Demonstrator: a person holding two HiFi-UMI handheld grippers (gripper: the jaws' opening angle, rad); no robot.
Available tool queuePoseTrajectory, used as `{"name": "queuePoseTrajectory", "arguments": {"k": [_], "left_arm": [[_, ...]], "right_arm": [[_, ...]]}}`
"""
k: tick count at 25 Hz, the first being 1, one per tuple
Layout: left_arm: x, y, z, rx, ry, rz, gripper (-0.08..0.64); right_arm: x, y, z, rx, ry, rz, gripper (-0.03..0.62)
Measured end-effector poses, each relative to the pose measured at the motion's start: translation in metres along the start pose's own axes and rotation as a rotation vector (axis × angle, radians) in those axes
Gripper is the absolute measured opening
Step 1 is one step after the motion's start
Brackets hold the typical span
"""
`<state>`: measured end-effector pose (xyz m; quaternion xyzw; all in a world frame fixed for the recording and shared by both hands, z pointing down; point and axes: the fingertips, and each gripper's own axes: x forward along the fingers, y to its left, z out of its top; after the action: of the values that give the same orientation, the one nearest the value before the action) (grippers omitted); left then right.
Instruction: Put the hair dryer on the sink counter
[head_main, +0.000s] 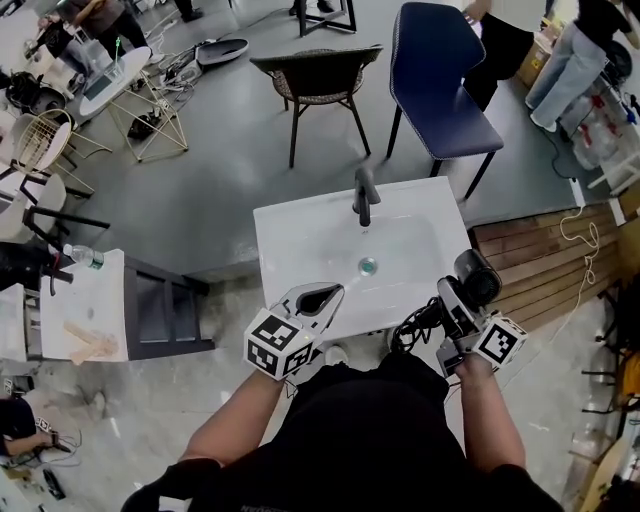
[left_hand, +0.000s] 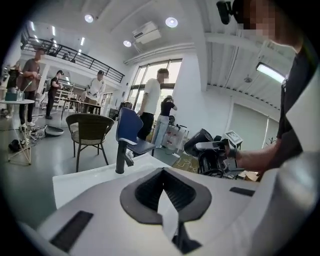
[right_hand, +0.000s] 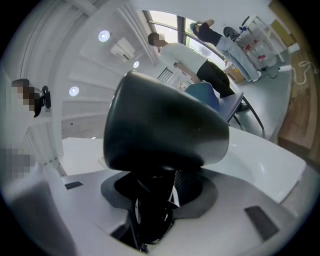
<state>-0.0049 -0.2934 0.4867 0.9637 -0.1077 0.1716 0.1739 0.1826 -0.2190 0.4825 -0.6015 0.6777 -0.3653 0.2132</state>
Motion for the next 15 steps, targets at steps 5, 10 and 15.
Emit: {"name": "queuePoseTrajectory", "arguments": {"k": [5,10,15], "left_arm": [[0.01,0.009,0.009,-0.01,-0.006,0.051,0.0],[0.019,0.018,0.015,-0.047,-0.017,0.128,0.0],[0.038,0.023,0.025,-0.093,-0.046,0.202,0.0]], "right_arm": [[0.015,-0.029,0.023,-0.096,0.085,-0.04,0.163],[0.044,-0.06,0.036,-0.236,0.254,-0.049,0.163],[0.074,-0.093,0.043,-0.515,0.473,-0.054,0.163]]}}
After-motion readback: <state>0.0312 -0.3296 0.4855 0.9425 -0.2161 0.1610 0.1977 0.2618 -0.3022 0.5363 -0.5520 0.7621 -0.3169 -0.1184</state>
